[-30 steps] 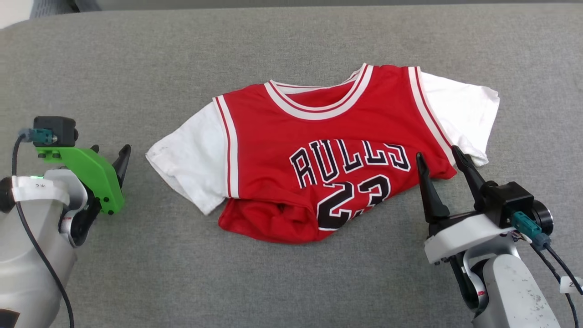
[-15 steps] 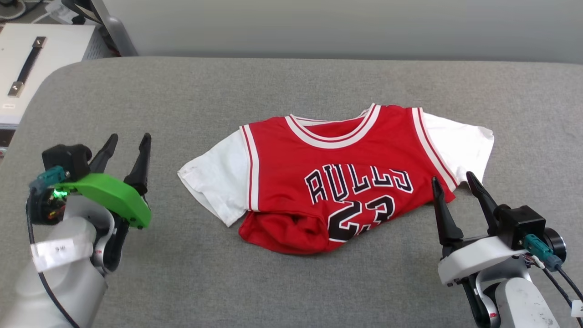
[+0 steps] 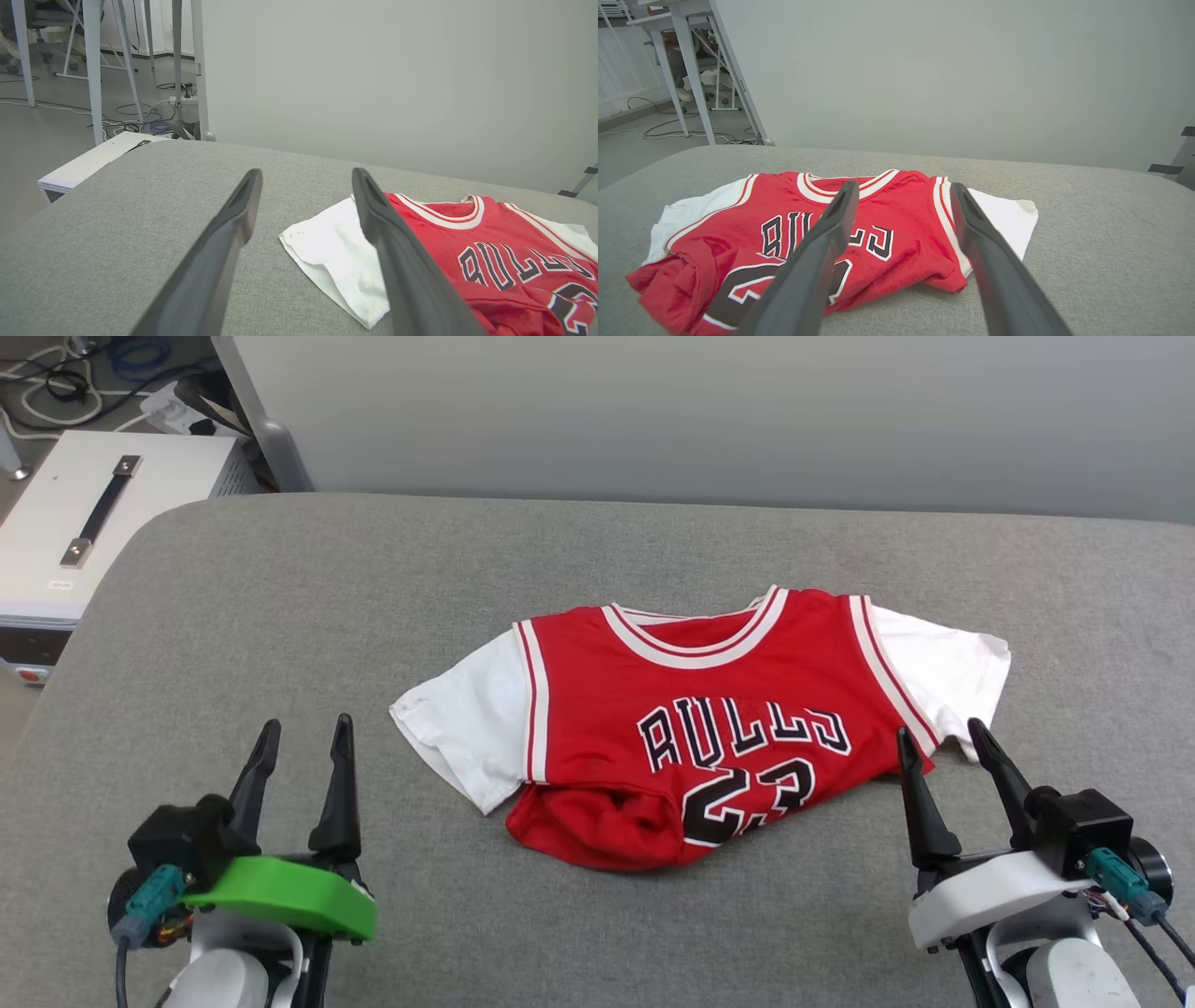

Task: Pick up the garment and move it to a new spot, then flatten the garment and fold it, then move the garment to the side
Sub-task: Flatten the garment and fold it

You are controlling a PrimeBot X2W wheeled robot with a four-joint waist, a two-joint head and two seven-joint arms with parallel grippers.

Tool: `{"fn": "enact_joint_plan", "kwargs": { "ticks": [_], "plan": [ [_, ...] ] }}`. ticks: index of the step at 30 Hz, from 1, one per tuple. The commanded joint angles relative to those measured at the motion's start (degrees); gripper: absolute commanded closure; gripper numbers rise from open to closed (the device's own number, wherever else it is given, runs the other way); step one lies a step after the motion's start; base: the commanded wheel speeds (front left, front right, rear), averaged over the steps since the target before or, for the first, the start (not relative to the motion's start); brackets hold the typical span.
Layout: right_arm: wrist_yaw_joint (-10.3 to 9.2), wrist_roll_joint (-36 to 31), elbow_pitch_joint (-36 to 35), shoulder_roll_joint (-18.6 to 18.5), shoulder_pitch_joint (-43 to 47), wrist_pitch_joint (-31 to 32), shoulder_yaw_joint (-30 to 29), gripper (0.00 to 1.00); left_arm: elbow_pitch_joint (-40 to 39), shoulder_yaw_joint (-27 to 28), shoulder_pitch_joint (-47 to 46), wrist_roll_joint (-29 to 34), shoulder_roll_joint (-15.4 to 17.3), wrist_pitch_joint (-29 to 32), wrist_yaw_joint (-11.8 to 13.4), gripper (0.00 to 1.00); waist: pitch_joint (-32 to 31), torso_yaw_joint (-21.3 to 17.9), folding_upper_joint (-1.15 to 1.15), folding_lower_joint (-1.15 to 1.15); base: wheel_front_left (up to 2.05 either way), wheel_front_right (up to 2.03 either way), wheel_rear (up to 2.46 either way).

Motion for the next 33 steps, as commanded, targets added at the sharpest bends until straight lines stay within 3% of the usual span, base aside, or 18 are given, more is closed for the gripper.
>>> {"fn": "enact_joint_plan", "kwargs": {
  "ticks": [1, 7, 19, 29, 32, 33],
  "plan": [
    [-0.03, 0.5, -0.4, 0.3, 0.7, 0.0, 0.0, 0.0, -0.7, 1.2, 1.5, 1.7, -0.9, -0.3, -0.6, 0.0, -0.3, -0.1, 0.0, 0.0, 0.0, 0.0, 0.0],
    [-0.03, 0.9, -0.5, 0.7, 1.3, -0.5, -0.2, 0.0, -1.2, 4.3, 4.9, 5.9, -5.1, -0.3, -4.0, 0.0, -1.3, -0.3, 0.0, 0.0, 0.0, 0.0, 0.0],
    [-0.03, 1.2, 0.5, 1.2, 1.6, -1.2, 0.4, 0.0, 1.2, 7.8, 5.3, 9.5, -9.5, -0.3, -8.5, 0.0, -2.0, -1.8, 0.0, 0.0, 0.0, 0.0, 0.0],
    [-0.03, 0.9, 0.0, 1.3, 0.9, -1.3, 0.4, 0.0, 4.3, 7.4, 4.1, 9.4, -9.1, -0.3, -9.5, 0.0, 0.0, -2.1, 0.0, 0.0, 0.0, 0.0, 0.0],
    [-0.03, 0.4, -0.6, 1.1, 0.3, -1.1, 0.7, 0.0, 5.8, 6.0, 1.7, 7.5, -7.4, 1.2, -9.6, 0.0, 1.9, -2.6, 0.0, 0.0, 0.0, 0.0, 0.0],
    [-0.03, 0.1, -1.3, 0.9, -0.5, -0.9, 0.6, 0.0, 6.5, 3.6, -2.2, 5.8, -4.2, 6.3, -9.7, 0.0, 4.1, -2.9, 0.0, 0.0, 0.0, 0.0, 0.0]
  ]
}}
